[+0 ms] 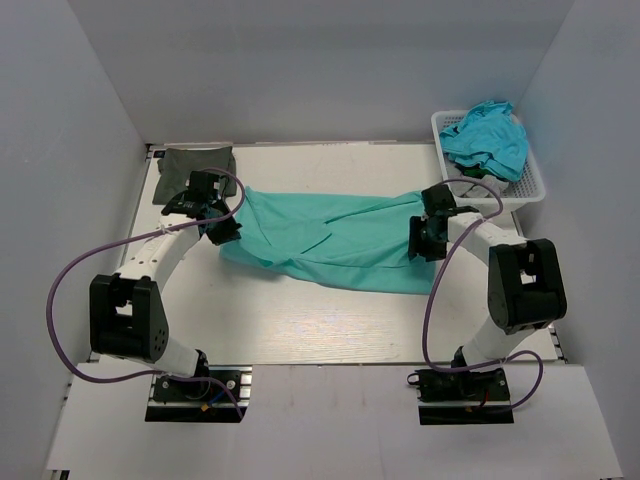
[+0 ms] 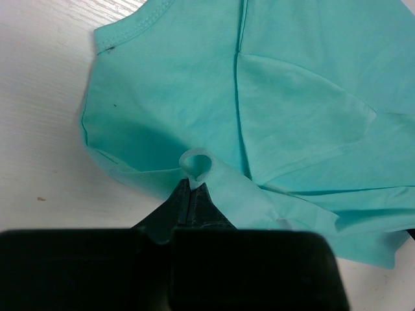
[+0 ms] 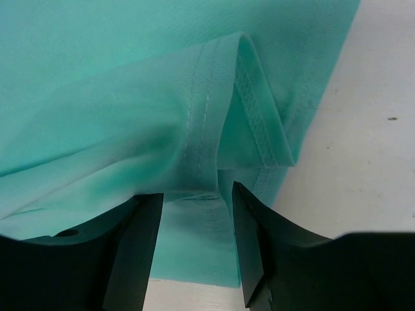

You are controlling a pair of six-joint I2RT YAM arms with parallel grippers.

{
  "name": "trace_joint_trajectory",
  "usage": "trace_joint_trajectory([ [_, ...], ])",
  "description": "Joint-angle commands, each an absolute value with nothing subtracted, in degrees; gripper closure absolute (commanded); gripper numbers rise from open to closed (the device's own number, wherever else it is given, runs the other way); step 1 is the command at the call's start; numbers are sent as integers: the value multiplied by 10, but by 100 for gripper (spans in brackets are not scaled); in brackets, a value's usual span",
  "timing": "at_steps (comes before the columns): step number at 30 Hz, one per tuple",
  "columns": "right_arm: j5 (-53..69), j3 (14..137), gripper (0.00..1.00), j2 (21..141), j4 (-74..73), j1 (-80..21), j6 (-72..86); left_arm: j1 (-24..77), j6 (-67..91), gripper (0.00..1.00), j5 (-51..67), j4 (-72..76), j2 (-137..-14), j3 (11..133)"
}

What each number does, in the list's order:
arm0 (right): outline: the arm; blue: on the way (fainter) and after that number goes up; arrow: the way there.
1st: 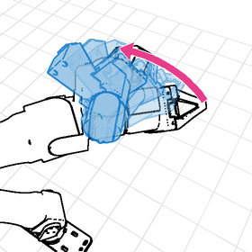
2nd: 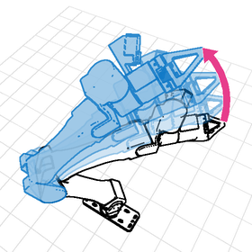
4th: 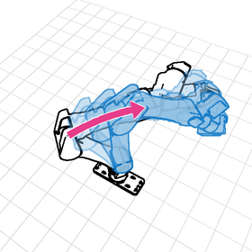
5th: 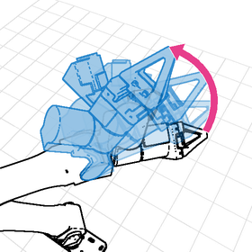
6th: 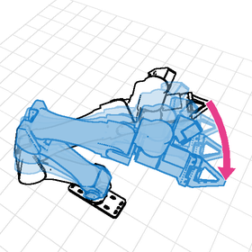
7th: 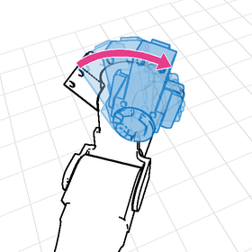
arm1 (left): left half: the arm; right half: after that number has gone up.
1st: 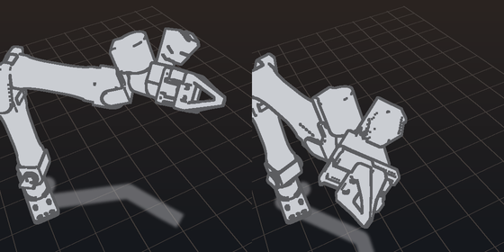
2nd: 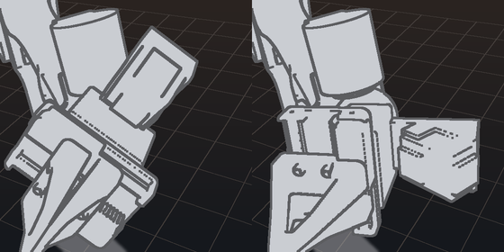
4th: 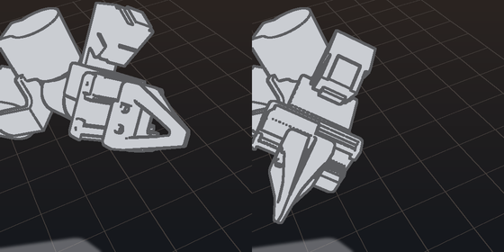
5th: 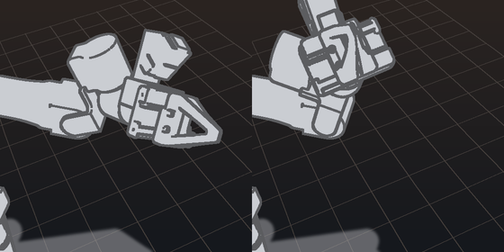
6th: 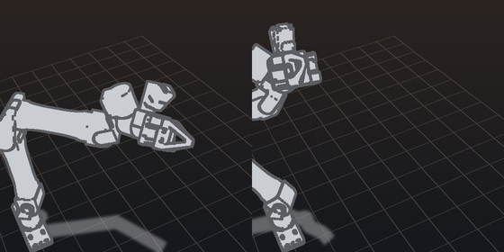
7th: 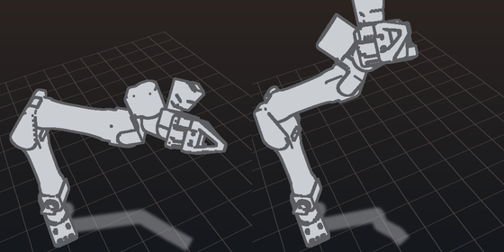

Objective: Fold and stack the t-shirts
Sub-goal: Flatten out the tshirt

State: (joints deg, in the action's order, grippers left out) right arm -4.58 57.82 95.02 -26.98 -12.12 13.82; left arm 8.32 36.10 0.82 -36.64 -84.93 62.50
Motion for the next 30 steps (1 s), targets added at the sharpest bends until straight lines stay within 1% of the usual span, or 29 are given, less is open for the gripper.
trace_joint_trajectory([
  [1,-13,570,47,952,-240,-117,124,80,366,100,3,-354,-838,624],
  [4,-6,563,47,951,-231,-117,128,80,366,100,3,-354,-838,624],
  [5,16,562,48,952,-230,-117,131,80,366,100,-3,-354,-838,624],
  [6,21,561,53,953,-231,-117,132,80,366,100,-3,-354,-838,624],
  [8,38,562,57,950,-236,-115,135,80,366,100,-3,-354,-838,624],
  [9,41,559,62,950,-236,-114,136,80,366,100,-3,-354,-838,624],
  [10,47,558,64,947,-239,-114,136,80,366,100,-3,-354,-838,624],
  [11,47,555,69,944,-241,-114,138,80,366,100,-3,-354,-838,624],
  [12,50,555,78,944,-243,-114,139,80,366,100,-3,-354,-838,624],
  [13,49,553,90,937,-247,-114,141,80,366,100,-8,-359,-838,624],
  [15,52,555,100,933,-254,-114,142,80,366,100,-8,-359,-838,629],
  [19,46,550,100,893,-273,-113,153,80,366,100,-13,-365,-838,629],
  [24,3,534,100,804,-272,-112,175,80,366,100,-18,-365,-826,629],
  [25,-26,533,100,795,-275,-112,177,80,366,100,-18,-365,-826,629],
  [30,-50,542,100,723,-291,-112,187,80,366,100,-18,-375,-806,635],
])
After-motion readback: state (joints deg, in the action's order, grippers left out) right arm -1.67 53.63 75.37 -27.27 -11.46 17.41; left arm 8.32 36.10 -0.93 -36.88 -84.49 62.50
